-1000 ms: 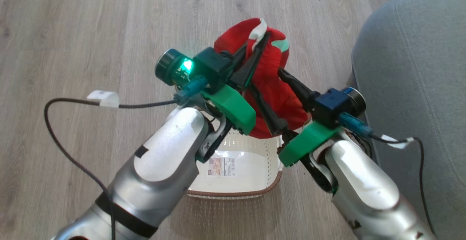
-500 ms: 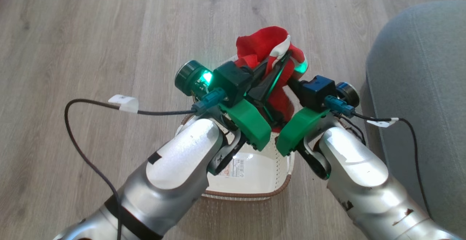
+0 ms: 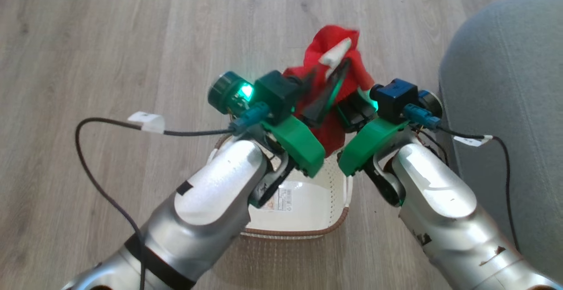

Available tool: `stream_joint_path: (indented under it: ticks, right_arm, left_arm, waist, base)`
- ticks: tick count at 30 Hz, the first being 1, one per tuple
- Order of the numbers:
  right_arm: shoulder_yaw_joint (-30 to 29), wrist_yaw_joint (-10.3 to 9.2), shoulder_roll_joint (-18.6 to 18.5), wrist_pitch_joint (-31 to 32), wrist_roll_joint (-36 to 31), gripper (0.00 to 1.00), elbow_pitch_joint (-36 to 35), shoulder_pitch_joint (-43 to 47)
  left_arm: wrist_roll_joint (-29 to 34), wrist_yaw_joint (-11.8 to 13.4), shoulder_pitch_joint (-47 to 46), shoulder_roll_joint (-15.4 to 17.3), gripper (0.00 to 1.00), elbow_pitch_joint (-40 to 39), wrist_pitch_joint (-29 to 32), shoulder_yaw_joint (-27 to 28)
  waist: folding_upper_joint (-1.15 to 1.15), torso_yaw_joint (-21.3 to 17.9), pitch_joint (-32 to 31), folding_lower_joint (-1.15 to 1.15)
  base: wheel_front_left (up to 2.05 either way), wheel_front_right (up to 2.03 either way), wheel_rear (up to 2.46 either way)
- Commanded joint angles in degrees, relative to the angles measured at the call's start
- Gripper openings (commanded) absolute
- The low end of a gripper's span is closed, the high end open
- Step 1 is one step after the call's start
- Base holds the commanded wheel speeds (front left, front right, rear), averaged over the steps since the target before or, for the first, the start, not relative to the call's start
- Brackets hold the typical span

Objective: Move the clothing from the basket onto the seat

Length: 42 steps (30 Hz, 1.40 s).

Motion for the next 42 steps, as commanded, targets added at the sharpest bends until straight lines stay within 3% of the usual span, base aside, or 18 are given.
stream_joint_path:
  ticks: [1,17,33,37,42]
  right_arm:
    - [0.06,-0.02,1.13,-0.54,-0.37,0.0,-2.16,-0.88]
    - [-8.11,-0.02,0.48,-0.54,-5.87,0.0,-8.11,2.99]
    - [-13.46,-0.02,-0.18,-0.54,-6.29,0.0,-13.83,8.76]
    - [-12.9,-0.02,0.15,-0.54,-6.11,0.0,-15.55,9.81]
    - [-16.06,-0.02,-0.72,-0.54,-6.71,0.0,-18.44,12.16]
  left_arm:
    - [0.41,0.13,-2.62,0.66,1.0,-1.56,-0.52,2.44]
    - [5.37,-2.69,1.58,1.27,1.0,1.47,-0.53,10.27]
    - [10.37,-5.44,5.93,1.63,1.0,2.43,-0.53,15.55]
    - [11.27,-5.57,7.58,1.49,1.0,2.64,-0.53,17.23]
    - [11.75,-6.79,7.56,1.03,1.0,3.13,-0.53,16.8]
  waist:
    - [0.0,-0.38,0.16,0.0]
    - [0.0,-10.88,1.87,0.0]
    - [0.0,-26.67,1.55,0.0]
    - [0.0,-32.35,0.89,0.0]
    - [0.0,-33.59,1.84,0.0]
  base:
    - [0.0,0.0,0.0]
    - [0.0,0.0,0.0]
    - [0.0,0.0,0.0]
    - [0.0,0.0,0.0]
    - [0.0,0.0,0.0]
